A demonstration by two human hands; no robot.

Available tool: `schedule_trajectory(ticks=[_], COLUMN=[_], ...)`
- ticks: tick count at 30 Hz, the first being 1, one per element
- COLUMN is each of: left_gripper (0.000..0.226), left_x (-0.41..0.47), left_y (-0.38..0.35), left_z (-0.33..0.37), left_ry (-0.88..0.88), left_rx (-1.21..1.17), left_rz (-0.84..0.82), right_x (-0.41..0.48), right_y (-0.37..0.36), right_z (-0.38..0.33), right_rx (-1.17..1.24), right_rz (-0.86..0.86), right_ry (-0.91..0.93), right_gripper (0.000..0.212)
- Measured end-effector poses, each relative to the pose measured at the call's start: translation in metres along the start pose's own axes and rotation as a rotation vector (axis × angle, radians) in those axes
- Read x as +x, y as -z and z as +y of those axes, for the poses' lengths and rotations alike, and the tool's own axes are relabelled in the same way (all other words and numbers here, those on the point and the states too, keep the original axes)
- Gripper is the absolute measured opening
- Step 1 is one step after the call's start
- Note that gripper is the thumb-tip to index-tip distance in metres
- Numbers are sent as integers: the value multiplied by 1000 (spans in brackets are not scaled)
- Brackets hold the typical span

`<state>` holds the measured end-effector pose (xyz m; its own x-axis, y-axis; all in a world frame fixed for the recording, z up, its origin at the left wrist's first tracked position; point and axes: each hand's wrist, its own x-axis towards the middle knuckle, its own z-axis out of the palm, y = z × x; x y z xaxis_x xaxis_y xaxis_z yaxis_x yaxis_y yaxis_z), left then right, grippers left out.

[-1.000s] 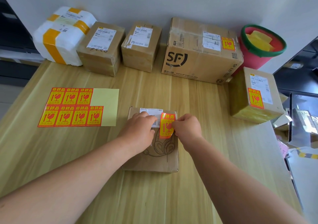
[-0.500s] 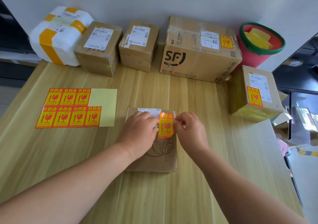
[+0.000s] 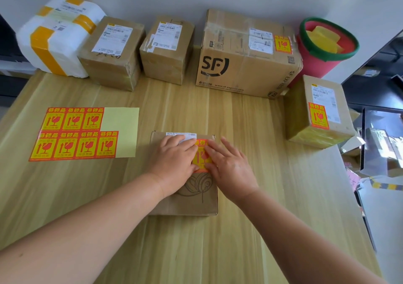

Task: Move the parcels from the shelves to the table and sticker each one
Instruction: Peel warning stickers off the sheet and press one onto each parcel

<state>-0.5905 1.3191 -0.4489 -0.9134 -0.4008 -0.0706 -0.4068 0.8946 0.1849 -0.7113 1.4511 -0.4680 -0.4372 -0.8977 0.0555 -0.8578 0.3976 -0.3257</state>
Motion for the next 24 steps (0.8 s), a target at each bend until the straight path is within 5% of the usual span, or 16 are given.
schedule_trajectory(ticks=[6, 10, 24], left_gripper=[52, 34, 55], left_x=[-4, -17, -46], left_y=[-2, -4, 3], left_z=[1, 4, 6], left_ry=[-11, -115, -188], left_rx=[0, 28, 180], left_rz=[0, 52, -153], right_x=[-3, -12, -45], right_y=[0, 2, 1], right_z=[-2, -6, -8], right_rx=[-11, -44, -205], right_rz=[38, 74, -63], right_ry=[19, 44, 130], right_gripper=[43, 45, 47])
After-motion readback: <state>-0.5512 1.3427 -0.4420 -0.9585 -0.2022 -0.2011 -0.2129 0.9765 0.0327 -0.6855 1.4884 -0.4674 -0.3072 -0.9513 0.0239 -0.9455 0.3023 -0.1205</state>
